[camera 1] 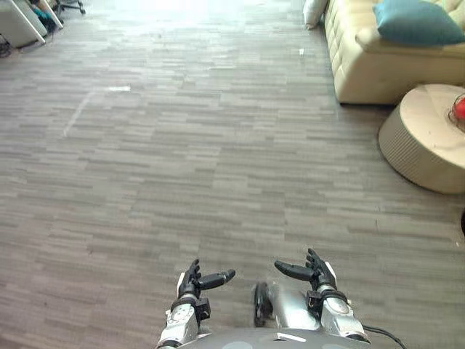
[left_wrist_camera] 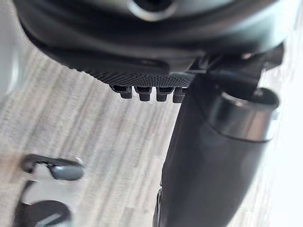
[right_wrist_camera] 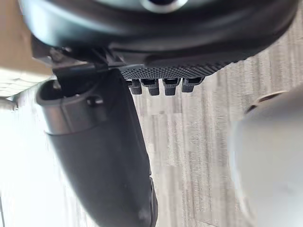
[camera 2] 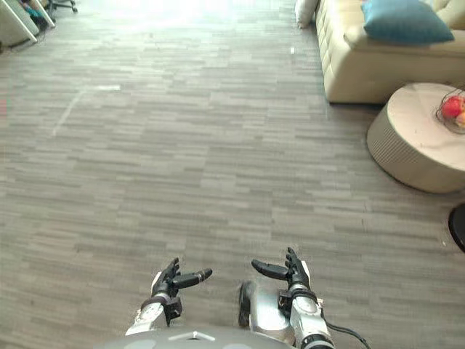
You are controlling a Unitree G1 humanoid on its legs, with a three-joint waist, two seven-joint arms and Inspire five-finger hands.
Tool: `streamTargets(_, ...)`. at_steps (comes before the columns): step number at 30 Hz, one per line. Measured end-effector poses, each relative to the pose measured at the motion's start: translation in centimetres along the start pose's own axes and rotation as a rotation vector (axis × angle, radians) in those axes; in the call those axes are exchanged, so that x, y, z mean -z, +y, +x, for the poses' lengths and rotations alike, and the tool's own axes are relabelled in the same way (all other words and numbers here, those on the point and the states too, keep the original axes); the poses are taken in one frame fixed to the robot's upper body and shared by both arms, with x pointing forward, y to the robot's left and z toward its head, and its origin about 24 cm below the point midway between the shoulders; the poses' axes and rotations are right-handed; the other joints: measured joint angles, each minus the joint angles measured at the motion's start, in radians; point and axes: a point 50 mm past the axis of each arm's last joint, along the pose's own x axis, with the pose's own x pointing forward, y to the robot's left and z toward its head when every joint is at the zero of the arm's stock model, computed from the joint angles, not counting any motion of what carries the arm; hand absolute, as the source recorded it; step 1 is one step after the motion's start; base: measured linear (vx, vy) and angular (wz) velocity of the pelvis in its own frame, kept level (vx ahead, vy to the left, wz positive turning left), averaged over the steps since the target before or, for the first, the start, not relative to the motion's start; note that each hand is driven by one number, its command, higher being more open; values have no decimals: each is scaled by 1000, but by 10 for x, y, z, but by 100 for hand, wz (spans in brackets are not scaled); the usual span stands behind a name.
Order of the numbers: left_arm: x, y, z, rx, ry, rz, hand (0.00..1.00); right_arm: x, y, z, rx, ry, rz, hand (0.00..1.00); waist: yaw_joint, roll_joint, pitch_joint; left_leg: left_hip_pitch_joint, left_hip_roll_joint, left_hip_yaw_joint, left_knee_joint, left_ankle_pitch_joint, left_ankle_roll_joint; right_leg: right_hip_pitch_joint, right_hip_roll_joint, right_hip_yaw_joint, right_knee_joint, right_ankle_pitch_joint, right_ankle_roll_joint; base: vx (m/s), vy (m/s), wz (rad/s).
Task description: Pick up cushions and gather them together orderly.
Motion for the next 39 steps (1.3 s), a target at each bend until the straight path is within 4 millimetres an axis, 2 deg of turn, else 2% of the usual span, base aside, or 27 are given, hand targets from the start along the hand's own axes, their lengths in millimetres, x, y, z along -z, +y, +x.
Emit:
streamTargets(2, -6, 0, 0, 0, -34, -9, 100, 7, -1, -2, 6, 26, 0, 100, 16, -4, -5, -110, -17, 81, -108, -82, 65, 115, 9, 39, -107, 12, -3, 502, -55, -51)
streamTargets(4, -10, 1, 1, -1, -49, -8, 100, 6, 1, 1, 4, 34, -2, 100, 27, 0, -3, -169, -63, 107, -296, -117, 87, 167, 5, 77, -154, 15, 4, 551, 11, -76)
streamTargets(6, -15, 0, 1, 0, -78, -9, 100, 9, 4, 1, 2, 48, 3, 100, 48, 0, 1, -214, -159, 99, -743, -31, 104, 249, -19, 134, -228, 0, 31, 560, 112, -80)
streamTargets(7, -14, -2, 1, 6, -75, -8, 100, 10, 2, 0, 7, 50, -1, 100, 53, 13, -3, -228, -171, 87, -853, 18, 97, 273, -9, 152, -253, -8, 43, 448, 121, -58)
streamTargets(8, -14, -3, 1, 12, -77, -6, 100, 11, -1, 0, 11, 52, -8, 100, 55, 24, -7, -250, -167, 81, -886, 33, 102, 294, 0, 165, -272, -14, 53, 332, 109, -53)
streamTargets(9, -15, -5, 1, 19, -85, -2, 100, 14, -2, -1, 13, 67, -15, 100, 67, 28, -9, -262, -162, 64, -858, 105, 156, 332, 1, 185, -293, -25, 67, 767, 248, -55)
streamTargets(10, -15, -2, 2, 15, -79, 11, 100, 24, 3, -3, 7, 102, -1, 100, 64, -13, -33, -239, -209, 63, -839, 189, 221, 353, -51, 194, -245, -39, 91, 792, 247, -38)
streamTargets(11, -15, -1, 2, 14, -77, 15, 100, 25, 4, -4, 7, 107, 2, 100, 61, -22, -38, -236, -219, 61, -838, 181, 226, 340, -61, 193, -222, -39, 91, 805, 240, -11)
streamTargets(14, -17, 2, 4, 23, -70, 65, 100, 36, 0, -8, 25, 146, 25, 100, 61, -73, -46, -174, -289, 63, -823, 85, 257, 160, -135, 187, 259, -28, 163, 622, 173, 19)
streamTargets(15, -15, 6, 5, 17, -52, 81, 100, 35, 1, -7, 28, 150, 33, 100, 55, -96, -44, -114, -323, 59, -828, 37, 264, 81, -176, 186, 484, 94, 257, 615, 146, 30)
streamTargets(16, -10, 7, 5, 17, -23, 105, 100, 35, 0, -6, 27, 148, 28, 100, 45, -98, -43, -46, -340, 48, -834, -4, 267, 22, -212, 173, 664, 127, 260, 608, 92, 32)
streamTargets(17, -4, 10, 4, 11, 4, 124, 100, 29, -2, -5, 22, 123, 12, 100, 40, -85, -38, 57, -346, 31, -864, -45, 264, -50, -237, 128, 797, 69, 170, 729, 101, 27)
streamTargets(18, -3, 11, 4, 8, 6, 124, 100, 26, -5, -4, 23, 104, -3, 100, 32, -67, -36, 110, -340, 23, -894, -59, 260, -99, -237, 105, 819, 43, 145, 609, 66, 23)
streamTargets(20, 1, 12, 3, 3, 19, 126, 100, 15, -10, -2, 32, 55, -13, 100, 18, -27, -30, 211, -301, -9, -953, -92, 242, -238, -210, 42, 754, -22, 111, 610, -31, 36)
streamTargets(21, 4, 14, 2, -3, 35, 130, 100, 5, -12, 2, 35, 21, -19, 100, 4, -9, -14, 272, -262, -20, -971, -105, 251, -318, -179, 12, 606, -46, 94, 728, -102, 42)
streamTargets(22, 6, 15, 2, -5, 43, 131, 100, 3, -12, 3, 34, 12, -22, 100, 2, -9, -13, 287, -252, -19, -975, -106, 252, -339, -175, 3, 513, -37, 108, 727, -178, 53)
streamTargets(23, 9, 19, 0, -11, 51, 134, 100, 3, -9, 3, 30, 10, -12, 100, -3, -25, -15, 318, -245, -18, -991, -113, 240, -360, -175, -15, 255, 27, 142, 641, -217, 69)
streamTargets(24, 9, 21, 0, -8, 53, 146, 100, 6, -7, 2, 32, 20, 6, 100, -15, -46, -17, 378, -239, -21, -1014, -143, 190, -349, -174, -28, 68, 254, 125, 681, -263, 70)
streamTargets(25, 9, 22, 0, -12, 58, 148, 100, 6, -6, 2, 30, 21, 10, 100, -16, -43, -18, 396, -224, -23, -1020, -149, 179, -337, -166, -38, 66, 273, 36, 708, -279, 16)
streamTargets(26, 11, 14, 1, 3, 66, 132, 100, -1, -6, 6, 28, 12, -4, 100, 11, 0, -17, 414, -182, -15, -1031, -131, 166, -342, -122, -47, 112, 243, 31, 689, -292, -17)
streamTargets(29, 14, 0, -1, 35, 68, 97, 100, 2, -6, 4, 34, 20, 12, 100, -5, -22, -17, 437, -193, -30, -958, -32, 87, -346, -166, -47, 300, 44, 15, 610, -288, 9)
streamTargets(30, 15, -5, -1, 43, 69, 87, 100, 4, -8, 3, 38, 30, 10, 100, -4, -11, -23, 391, -169, -51, -816, -28, 75, -308, -151, -50, 294, -11, 23, 538, -283, 15)
streamTargets(32, 12, -9, -1, 43, 54, 56, 100, 8, -13, 2, 46, 49, 4, 100, -8, 8, -18, 163, -85, -130, -280, 39, -46, -184, -100, -67, 209, -42, 23, 437, -198, 9)
streamTargets(34, 6, -6, -1, 36, 25, 29, 100, 11, -13, -1, 49, 58, 5, 100, 1, 19, -16, 54, -23, -102, -23, 28, -38, -78, -55, -66, 138, -47, 11, 490, -159, -17)
streamTargets(35, 1, -2, -1, 25, 2, 24, 100, 17, -11, -4, 49, 71, 29, 100, 9, -4, -14, -7, 5, -42, 38, -6, -20, 15, -38, -55, 69, -54, 5, 658, -179, -30)
streamTargets(37, -5, 0, -1, 22, -37, 18, 100, 20, -6, -4, 42, 82, 45, 100, 15, -19, -15, -123, 3, 65, -88, -88, 68, 143, -23, -22, -61, -39, 15, 498, -112, -42)
streamTargets(39, -10, 1, 0, 20, -59, 10, 100, 16, -3, -2, 39, 78, 45, 100, 27, -15, -12, -190, -56, 111, -361, -109, 93, 209, -31, 18, -132, -33, 26, 520, 28, -64)
